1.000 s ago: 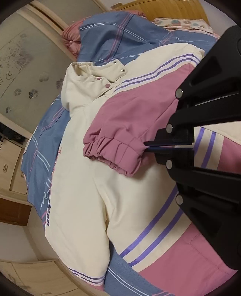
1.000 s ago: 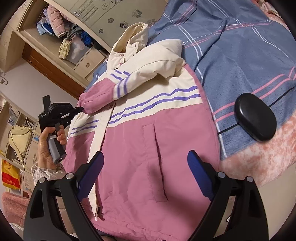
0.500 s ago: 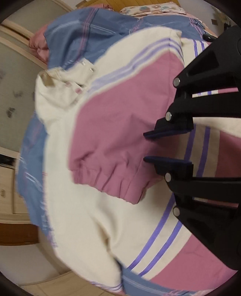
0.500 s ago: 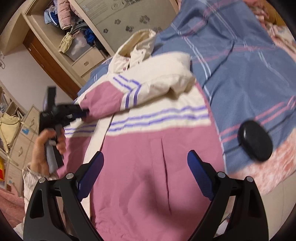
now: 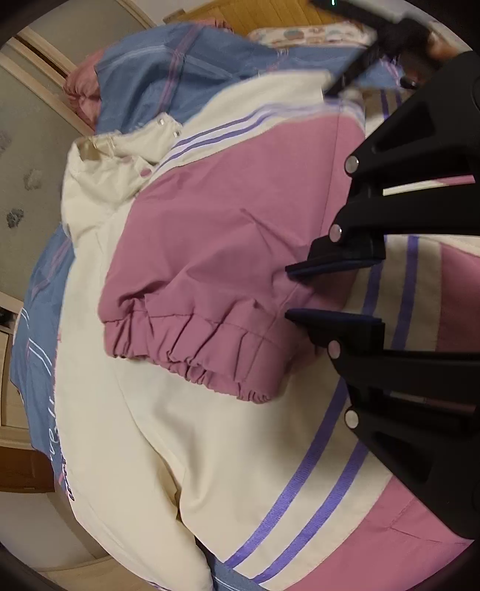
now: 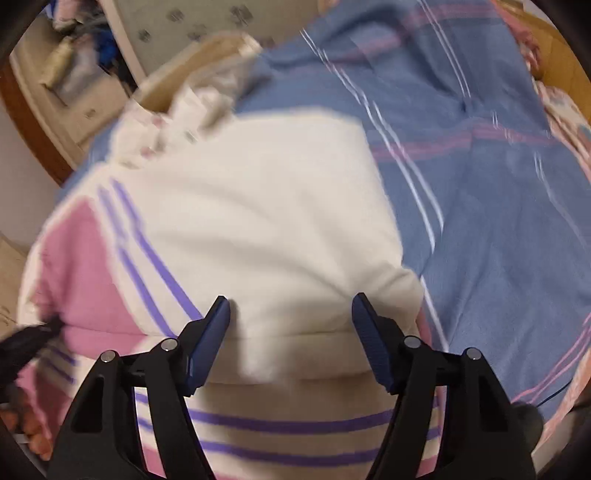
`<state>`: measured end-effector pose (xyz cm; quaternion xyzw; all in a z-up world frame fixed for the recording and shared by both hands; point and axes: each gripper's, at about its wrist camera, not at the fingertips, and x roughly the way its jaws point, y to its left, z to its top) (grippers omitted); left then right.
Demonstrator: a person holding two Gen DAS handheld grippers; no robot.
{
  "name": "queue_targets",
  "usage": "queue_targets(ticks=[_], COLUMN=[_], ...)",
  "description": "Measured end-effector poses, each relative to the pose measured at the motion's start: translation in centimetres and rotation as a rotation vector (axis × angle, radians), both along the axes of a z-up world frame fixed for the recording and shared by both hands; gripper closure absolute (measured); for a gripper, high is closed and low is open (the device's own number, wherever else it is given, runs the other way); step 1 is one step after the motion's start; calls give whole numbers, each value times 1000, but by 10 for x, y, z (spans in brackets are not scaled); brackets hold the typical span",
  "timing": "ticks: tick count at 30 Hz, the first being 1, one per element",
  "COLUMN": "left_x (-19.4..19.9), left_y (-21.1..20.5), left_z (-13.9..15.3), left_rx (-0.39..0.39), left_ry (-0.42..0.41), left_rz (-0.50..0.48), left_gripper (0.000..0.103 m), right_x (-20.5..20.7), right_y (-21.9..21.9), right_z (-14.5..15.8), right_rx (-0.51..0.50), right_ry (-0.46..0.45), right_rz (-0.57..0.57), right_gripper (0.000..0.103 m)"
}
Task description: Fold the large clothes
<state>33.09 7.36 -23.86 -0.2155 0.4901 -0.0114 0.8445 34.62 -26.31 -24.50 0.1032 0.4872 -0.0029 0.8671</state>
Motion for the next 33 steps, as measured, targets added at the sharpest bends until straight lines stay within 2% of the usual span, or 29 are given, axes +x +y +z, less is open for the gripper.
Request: queue_targets(ticks=[2, 3, 4, 6, 8, 9, 10, 12, 14, 16, 18, 19, 21, 22, 23, 24, 25, 26, 27, 28, 29, 31, 33], left_x=[-13, -20, -29, -55, -77, -87, -99, -111, -116, -114, -104, -102, -98, -94, -89, -84, -80, -76, -75, -77, -78, -78, -74], left_y=[22, 36, 60, 123, 191, 222, 258, 305, 328, 332, 332, 332, 337, 339, 341, 344, 348, 351, 353, 356, 354, 341, 313], left_z=[16, 24, 34, 48, 42, 34, 21, -6, -30, -49, -59, -59, -54, -54, -57, -61, -68, -76, -81, -81, -71, -30, 28], left_rx=[-110, -157, -191, -278, -448, -527, -601, -686, -746, -774, -771, -762, -735, -727, -724, -731, -753, -777, -817, -832, -804, -662, -484], left_ry=[-62, -99, -157, -270, -302, -302, -281, -220, -158, -110, -101, -125, -208, -228, -221, -199, -175, -156, -156, -172, -197, -293, -417], left_rz=[15, 31, 87, 245, 384, 455, 549, 649, 689, 703, 706, 726, 789, 802, 809, 818, 828, 829, 819, 824, 822, 782, 692], left_gripper=[59, 28, 8, 8, 5, 3, 3, 2, 2, 2, 2, 3, 7, 21, 30, 47, 71, 85, 95, 97, 98, 98, 98], right_x=[-12, -19, -23, -33, -35, -34, -33, -33, -35, -35, -36, -36, -38, -40, -40, -40, -41, -41, -41, -41, -42, -42, -42], right_y=[8, 16, 21, 24, 13, 7, 3, 4, 11, 16, 18, 17, 14, 13, 12, 11, 11, 10, 10, 10, 10, 10, 10], right_z=[-4, -3, -4, -8, -12, -13, -13, -13, -9, -9, -9, -9, -10, -11, -11, -11, -11, -12, -12, -12, -12, -12, -12], right_rx=[-56, -109, -149, -177, -130, -72, -13, -1, -24, -49, -55, -50, -33, -25, -18, -12, -7, -4, 0, 2, 5, 8, 7], right_ry=[-92, -131, -161, -226, -253, -260, -263, -266, -271, -273, -280, -283, -288, -290, -292, -295, -297, -298, -300, -301, -303, -307, -306], right_rz=[22, 44, 53, 39, 27, 38, 63, 60, 59, 58, 56, 55, 55, 54, 54, 54, 54, 54, 54, 54, 54, 53, 53], right_gripper=[31, 27, 24, 19, 17, 7, 1, 1, 1, 1, 1, 1, 1, 1, 1, 1, 1, 1, 1, 1, 1, 1, 1])
